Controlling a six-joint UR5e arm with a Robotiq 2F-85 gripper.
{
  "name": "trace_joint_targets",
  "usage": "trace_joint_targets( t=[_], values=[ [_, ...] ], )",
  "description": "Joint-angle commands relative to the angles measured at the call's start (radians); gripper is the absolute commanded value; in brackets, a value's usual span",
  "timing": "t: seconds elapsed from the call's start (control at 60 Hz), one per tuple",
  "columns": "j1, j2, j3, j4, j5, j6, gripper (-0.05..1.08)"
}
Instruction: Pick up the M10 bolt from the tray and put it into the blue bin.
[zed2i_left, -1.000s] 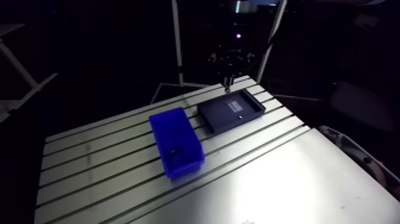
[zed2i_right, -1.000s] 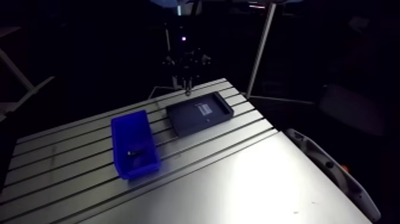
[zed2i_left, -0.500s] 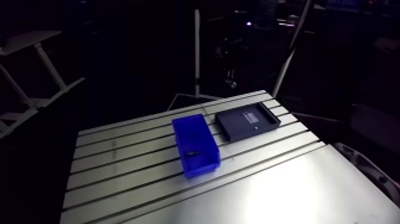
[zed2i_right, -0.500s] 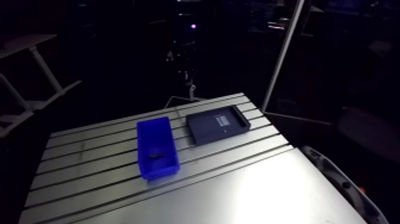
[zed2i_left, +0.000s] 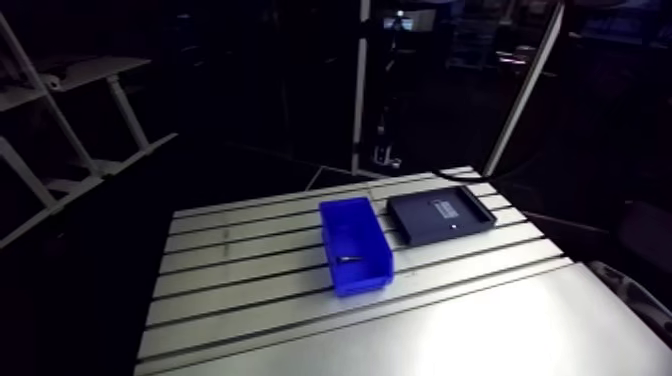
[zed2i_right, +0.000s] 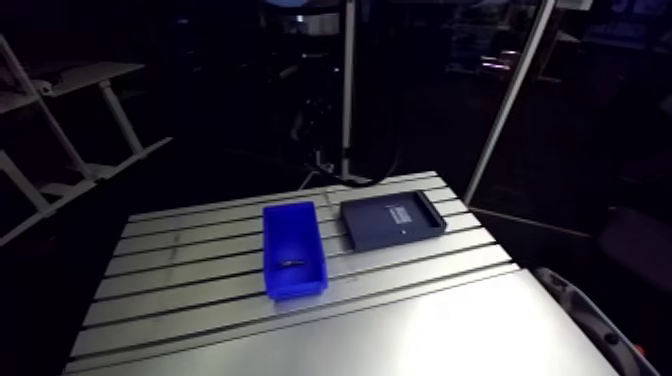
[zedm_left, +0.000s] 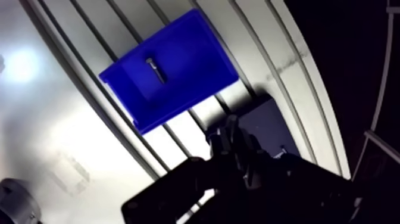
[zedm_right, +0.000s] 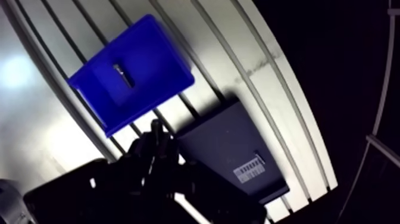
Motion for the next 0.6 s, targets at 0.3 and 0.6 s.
trace_joint_targets(
  t=[0.3,0.6],
  values=[
    [0.106,-0.014,0.047,-0.003,-0.033,-0.271,1.03],
    [0.156,0.009,0.089,-0.012,-0.087,-0.311,1.03]
  ],
)
